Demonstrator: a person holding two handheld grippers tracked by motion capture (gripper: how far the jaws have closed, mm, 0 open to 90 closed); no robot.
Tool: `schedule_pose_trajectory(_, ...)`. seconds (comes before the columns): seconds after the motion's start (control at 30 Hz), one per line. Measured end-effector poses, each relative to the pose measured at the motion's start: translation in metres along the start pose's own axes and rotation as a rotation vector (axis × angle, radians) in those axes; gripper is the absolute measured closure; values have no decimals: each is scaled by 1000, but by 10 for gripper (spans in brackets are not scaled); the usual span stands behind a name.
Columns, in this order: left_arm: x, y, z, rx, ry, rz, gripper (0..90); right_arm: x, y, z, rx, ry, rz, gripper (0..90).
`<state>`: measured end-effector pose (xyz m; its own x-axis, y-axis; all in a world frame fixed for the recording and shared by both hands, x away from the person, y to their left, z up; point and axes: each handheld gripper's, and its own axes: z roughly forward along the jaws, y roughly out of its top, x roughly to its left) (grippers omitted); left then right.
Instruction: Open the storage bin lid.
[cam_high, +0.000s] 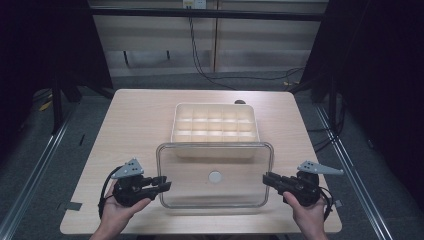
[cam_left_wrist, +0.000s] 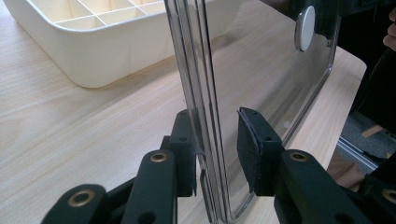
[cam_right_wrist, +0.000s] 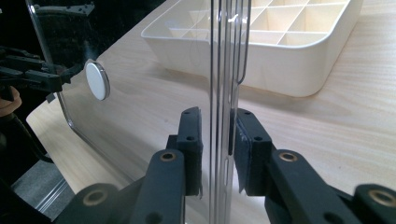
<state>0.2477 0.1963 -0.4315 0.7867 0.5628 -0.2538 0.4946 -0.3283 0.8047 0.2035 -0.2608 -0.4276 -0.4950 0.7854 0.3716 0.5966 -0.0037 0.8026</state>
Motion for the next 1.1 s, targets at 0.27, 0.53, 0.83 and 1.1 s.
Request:
schedule_pose_trajectory(0.27, 1, -9, 1, 26, 3, 0, 683, 2, -8, 4, 29, -1, -2, 740)
schedule_pose_trajectory(0.53, 4, -16, 6, 57, -2, -9, 681, 0, -12, 9, 54, -1, 5, 740)
schedule_pose_trajectory(0.83, 8, -19, 12, 78, 6, -11, 673, -4, -17, 15, 79, -4, 10, 739)
schedule_pose_trajectory(1.1, 11, -20, 17, 86, 11, -26, 643, -7, -18, 20, 88, -10, 14, 739)
